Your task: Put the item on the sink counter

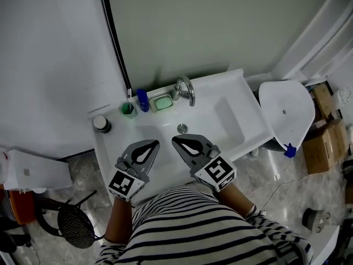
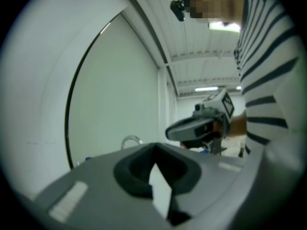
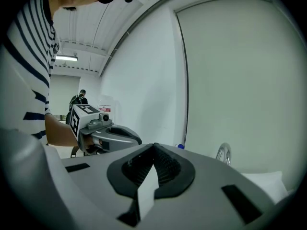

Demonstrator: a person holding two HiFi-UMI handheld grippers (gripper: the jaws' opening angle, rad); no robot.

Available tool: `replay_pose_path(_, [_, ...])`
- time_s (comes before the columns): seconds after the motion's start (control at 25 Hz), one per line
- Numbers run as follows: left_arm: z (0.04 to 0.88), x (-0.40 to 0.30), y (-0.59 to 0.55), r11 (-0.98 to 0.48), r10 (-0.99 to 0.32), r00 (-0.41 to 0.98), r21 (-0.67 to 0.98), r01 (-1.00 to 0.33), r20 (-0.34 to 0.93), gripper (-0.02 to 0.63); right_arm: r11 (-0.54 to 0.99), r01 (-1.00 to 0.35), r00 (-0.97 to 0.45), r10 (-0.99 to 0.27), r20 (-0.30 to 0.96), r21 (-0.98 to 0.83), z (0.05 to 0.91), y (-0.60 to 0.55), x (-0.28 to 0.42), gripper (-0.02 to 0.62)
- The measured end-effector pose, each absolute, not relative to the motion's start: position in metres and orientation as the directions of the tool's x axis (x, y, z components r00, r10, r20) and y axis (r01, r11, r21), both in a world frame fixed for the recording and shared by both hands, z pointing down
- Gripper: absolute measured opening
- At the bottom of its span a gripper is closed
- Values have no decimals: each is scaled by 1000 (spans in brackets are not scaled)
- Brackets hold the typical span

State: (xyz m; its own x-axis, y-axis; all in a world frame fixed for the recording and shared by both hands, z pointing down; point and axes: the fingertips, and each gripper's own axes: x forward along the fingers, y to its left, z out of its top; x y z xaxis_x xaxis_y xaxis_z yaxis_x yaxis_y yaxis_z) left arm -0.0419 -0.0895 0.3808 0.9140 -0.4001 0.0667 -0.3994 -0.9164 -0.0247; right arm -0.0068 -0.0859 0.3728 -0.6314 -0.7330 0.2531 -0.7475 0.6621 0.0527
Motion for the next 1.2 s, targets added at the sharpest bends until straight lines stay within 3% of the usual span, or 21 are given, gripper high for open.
replay_pose_path(0.44, [362, -41, -88, -911, -410, 912, -33, -410, -18, 6, 647, -758, -631, -759, 160, 85, 360, -87, -3, 6])
replay_pose_path(1.2, [357, -37, -79, -924, -381, 924, -17, -382, -23, 6, 635, -768, -620, -770, 152, 82, 350, -83, 0, 6])
